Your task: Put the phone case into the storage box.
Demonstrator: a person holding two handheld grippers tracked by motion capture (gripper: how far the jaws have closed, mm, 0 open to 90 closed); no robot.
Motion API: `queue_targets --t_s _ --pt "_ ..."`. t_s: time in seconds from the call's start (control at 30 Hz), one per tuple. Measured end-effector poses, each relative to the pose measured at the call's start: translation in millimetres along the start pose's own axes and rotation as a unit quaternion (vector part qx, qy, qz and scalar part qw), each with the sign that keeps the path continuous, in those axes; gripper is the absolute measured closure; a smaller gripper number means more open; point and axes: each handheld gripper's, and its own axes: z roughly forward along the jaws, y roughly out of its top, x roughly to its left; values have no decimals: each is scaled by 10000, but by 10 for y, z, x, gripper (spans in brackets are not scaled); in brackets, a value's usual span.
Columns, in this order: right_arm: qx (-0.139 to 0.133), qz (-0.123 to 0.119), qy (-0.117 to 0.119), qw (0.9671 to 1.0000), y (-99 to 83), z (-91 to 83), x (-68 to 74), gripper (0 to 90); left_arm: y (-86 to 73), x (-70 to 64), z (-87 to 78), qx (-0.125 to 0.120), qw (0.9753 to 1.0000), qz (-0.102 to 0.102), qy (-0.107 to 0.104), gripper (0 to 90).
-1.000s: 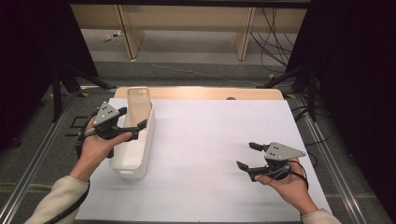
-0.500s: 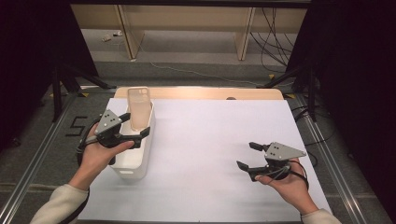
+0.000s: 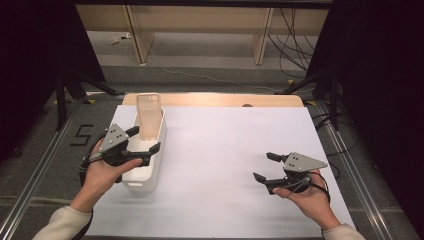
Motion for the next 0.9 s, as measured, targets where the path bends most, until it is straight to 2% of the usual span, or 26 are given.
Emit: queue_targets --t_s 0.43,0.9 --pt "-4 9 -6 10000 5 -5 2 210 -35 -77 -69 -82 9999 52 -42 111" --pt "-8 -4 -3 10000 7 -7 6 210 -179 -194 -81 -49 9999 68 -147 110"
